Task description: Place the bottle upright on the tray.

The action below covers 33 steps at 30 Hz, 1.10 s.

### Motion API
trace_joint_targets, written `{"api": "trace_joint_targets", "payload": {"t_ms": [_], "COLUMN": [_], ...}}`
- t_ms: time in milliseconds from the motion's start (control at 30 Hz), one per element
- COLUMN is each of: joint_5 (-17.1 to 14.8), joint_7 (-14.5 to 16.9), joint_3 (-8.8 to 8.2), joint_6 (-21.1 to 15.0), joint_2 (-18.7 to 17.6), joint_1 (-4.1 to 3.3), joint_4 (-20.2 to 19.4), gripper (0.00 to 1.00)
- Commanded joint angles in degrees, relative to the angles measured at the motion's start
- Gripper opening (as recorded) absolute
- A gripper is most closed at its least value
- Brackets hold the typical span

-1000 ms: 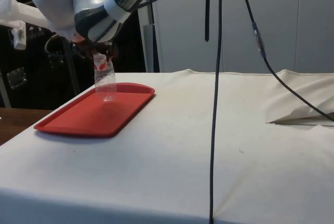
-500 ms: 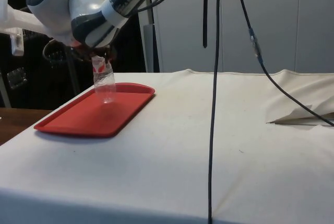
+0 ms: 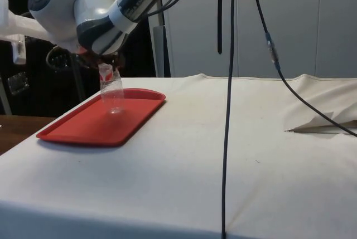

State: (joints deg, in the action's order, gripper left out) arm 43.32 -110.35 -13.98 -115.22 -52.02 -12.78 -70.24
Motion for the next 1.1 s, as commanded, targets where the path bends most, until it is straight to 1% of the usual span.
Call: {"api": "trace_joint_targets", "payload": {"t_ms": [0,67,100,133,333,400,433,533,567,767,800,833,867,1067], "joint_5": [0.1,0.1,0.0,0.1,0.1,0.1,0.1,0.1,0.1,0.2,0.1,0.1,0.1,0.2], "joint_7": [-0.5,-0.8,-0.3,-0.9,-0.9,-0.6,-0.8,-0.7,-0.7,-0.6,-0.7,-0.6,-0.6,-0.6], "joint_3": [0.0,0.0,0.06,0.06,0.11,0.11,0.11,0.11,0.17,0.11,0.17,0.17,0.17,0.17], "joint_6": [-0.6,-0.6,0.0,-0.5,-0.2,0.1,-0.1,0.1,0.2,0.4,0.3,0.3,0.3,0.5], "joint_2": [-0.2,-0.3,-0.1,-0.3,-0.2,-0.2,-0.2,-0.2,-0.2,-0.2,-0.2,-0.2,-0.2,-0.2], "joint_1": [0.0,0.0,0.0,-0.06,-0.11,-0.11,-0.11,-0.11,-0.11,-0.11,-0.11,-0.11,-0.11,-0.11], "joint_4": [0.2,0.2,0.0,0.2,0.1,0.0,0.1,0.1,0.1,0.1,0.1,0.1,0.1,0.1], "gripper": [0.14,0.14,0.14,0.14,0.14,0.17,0.17,0.29,0.4,0.81,0.81,0.87,1.0,1.0]}}
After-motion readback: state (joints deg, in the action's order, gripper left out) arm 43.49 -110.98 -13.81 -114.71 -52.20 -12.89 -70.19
